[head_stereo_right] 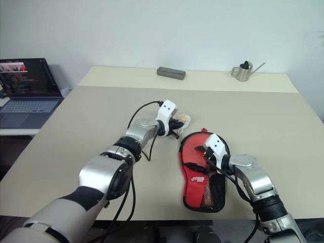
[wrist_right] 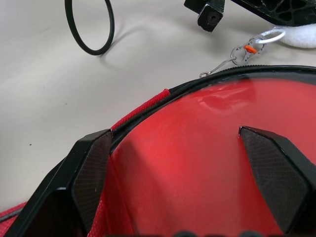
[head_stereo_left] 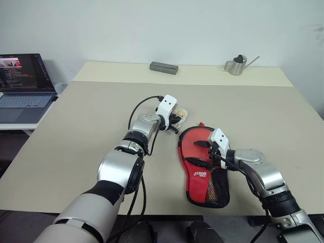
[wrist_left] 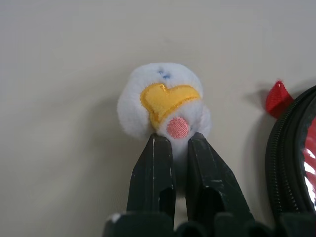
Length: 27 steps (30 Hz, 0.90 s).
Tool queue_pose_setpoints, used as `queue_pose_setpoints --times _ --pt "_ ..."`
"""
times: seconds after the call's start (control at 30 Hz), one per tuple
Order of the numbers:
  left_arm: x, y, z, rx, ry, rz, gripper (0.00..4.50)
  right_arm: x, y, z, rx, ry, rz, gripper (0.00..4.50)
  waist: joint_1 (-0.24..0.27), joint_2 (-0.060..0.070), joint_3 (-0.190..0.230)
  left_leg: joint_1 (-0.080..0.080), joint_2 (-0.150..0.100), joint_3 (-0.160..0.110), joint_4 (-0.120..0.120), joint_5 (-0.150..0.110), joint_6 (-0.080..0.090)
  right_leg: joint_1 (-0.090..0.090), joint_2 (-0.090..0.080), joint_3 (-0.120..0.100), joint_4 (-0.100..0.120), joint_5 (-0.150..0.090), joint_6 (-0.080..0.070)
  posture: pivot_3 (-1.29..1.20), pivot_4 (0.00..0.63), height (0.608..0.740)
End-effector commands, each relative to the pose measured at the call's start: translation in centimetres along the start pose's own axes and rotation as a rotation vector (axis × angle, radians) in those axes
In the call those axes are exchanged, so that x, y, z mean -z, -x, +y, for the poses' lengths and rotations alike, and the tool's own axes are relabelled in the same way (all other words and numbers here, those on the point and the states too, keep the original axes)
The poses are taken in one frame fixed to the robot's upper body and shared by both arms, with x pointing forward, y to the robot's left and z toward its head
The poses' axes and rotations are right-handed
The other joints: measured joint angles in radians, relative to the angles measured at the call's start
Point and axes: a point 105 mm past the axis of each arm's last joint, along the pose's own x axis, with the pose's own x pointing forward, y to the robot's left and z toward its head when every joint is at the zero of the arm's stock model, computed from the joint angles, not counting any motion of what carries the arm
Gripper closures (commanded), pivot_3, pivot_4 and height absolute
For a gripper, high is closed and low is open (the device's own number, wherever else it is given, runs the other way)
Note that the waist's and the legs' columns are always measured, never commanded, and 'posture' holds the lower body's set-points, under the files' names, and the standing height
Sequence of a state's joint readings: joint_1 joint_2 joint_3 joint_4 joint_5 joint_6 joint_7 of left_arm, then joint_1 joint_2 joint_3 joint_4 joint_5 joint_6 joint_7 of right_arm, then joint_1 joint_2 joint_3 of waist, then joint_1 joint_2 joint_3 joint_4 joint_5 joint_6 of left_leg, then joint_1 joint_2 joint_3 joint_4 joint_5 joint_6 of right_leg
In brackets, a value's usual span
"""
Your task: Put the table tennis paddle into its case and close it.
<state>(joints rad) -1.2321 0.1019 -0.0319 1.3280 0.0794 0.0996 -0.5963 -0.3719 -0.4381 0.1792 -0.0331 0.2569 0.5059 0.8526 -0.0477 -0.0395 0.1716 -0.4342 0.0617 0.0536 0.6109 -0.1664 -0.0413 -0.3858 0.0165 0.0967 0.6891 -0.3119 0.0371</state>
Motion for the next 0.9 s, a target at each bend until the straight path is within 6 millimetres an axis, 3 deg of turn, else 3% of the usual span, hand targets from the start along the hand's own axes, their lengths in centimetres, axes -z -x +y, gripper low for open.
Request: queue_pose_setpoints --times 0.03,0.43,0.9 --pt "-2.8 -0.4 -0.7 0.011 -0.091 -0.062 4.5 2.1 -0.1 0.2 0.017 -0.081 0.063 0.0 0.0 0.0 0.0 0.0 0.0 0.0 0.0 0.0 0.0 0.0 0.0 0.0 0.0 0.0 0.0 0.0 0.15 0.74" --pt "-2.8 -1.3 -2.5 0.039 -0.277 -0.028 4.5 2.8 0.7 -0.6 0.123 -0.117 0.085 0.0 0.004 0.0 0.0 0.0 0.0 0.0 0.0 0.0 0.0 0.0 0.0 0.0 0.0 0.0 0.0 0.0 0.15 0.74" --pt "-3.5 -2.4 -4.2 -0.011 -0.461 -0.024 4.5 3.4 2.4 1.0 0.138 -0.183 0.11 0.0 0.018 0.0 -0.001 0.0 -0.001 0.0 0.0 0.0 0.0 0.001 0.0 0.0 -0.002 0.0 0.0 0.0 0.15 0.74"
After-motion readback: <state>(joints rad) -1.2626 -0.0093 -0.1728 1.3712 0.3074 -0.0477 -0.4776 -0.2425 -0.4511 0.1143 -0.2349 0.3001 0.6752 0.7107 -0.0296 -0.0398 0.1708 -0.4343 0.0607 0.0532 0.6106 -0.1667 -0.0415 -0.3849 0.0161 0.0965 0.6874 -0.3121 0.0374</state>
